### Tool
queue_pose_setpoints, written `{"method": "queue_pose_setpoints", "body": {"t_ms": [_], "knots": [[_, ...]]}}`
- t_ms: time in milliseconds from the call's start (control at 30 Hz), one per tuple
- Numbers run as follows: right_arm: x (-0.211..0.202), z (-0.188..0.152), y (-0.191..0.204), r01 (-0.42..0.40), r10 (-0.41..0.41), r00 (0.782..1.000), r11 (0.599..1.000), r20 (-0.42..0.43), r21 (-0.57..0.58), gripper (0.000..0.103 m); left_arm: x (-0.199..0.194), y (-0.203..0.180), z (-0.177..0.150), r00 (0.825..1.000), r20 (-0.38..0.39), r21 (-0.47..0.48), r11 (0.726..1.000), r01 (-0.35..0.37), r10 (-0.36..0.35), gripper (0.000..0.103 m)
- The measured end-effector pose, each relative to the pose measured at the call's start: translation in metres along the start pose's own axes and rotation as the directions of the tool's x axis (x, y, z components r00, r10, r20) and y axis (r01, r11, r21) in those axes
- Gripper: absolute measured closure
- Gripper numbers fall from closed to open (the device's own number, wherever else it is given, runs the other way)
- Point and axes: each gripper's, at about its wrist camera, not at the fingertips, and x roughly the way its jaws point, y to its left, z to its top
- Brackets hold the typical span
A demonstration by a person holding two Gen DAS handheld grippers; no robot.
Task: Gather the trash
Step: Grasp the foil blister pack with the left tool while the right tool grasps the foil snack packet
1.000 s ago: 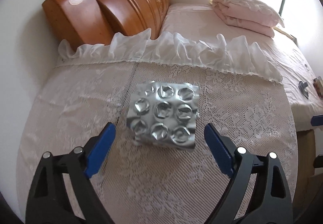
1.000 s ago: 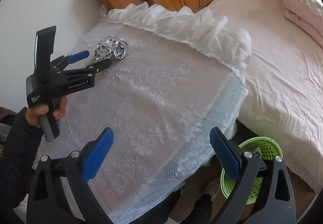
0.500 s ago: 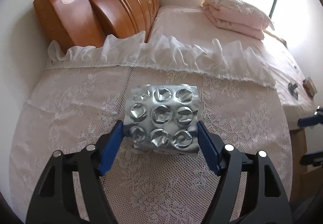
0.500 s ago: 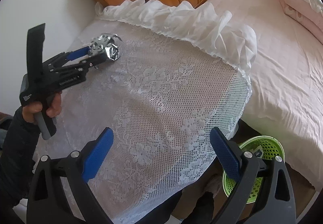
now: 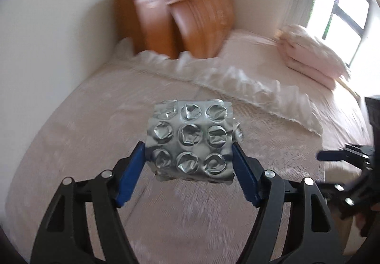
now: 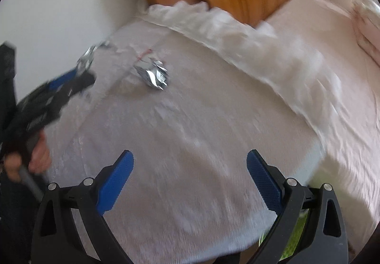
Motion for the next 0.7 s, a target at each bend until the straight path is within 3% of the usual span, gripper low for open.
{"method": "queue_pose_setpoints", "body": {"t_ms": [200,300,433,500,567,633,700], "knots": [[0.033,0.049,0.032,0.004,-0.003,1.000,0.989,0.010,-0.146,0.009,-0.023,0.016,-0.031,0.992,-0.048,-0.197,0.973,-0.124,0.117,0.034],[0.053,0.068,0.045,0.021,-0.022,1.000,0.981,-0.005,-0.194,0.018,-0.033,0.021,-0.042,0.983,-0.074,-0.259,0.949,-0.182,0.168,0.034],[0.075,0.079,0.055,0.040,-0.050,0.998,0.973,-0.037,-0.229,0.029,-0.044,0.021,-0.053,0.980,-0.088,-0.317,0.927,-0.200,0.181,0.034],[0.082,0.077,0.059,0.059,-0.074,0.996,0.968,-0.050,-0.246,0.039,-0.049,0.020,-0.058,0.975,-0.095,-0.317,0.922,-0.221,0.201,0.034],[0.086,0.079,0.060,0.064,-0.080,0.995,0.966,-0.056,-0.251,0.058,-0.052,0.019,-0.060,0.973,-0.104,-0.325,0.917,-0.231,0.208,0.034],[0.085,0.079,0.062,0.081,-0.096,0.994,0.962,-0.047,-0.262,0.068,-0.055,0.018,-0.061,0.972,-0.106,-0.337,0.912,-0.234,0.210,0.034],[0.081,0.080,0.062,0.075,-0.088,0.995,0.964,-0.042,-0.254,0.071,-0.057,0.022,-0.063,0.972,-0.107,-0.343,0.910,-0.233,0.208,0.034]]}}
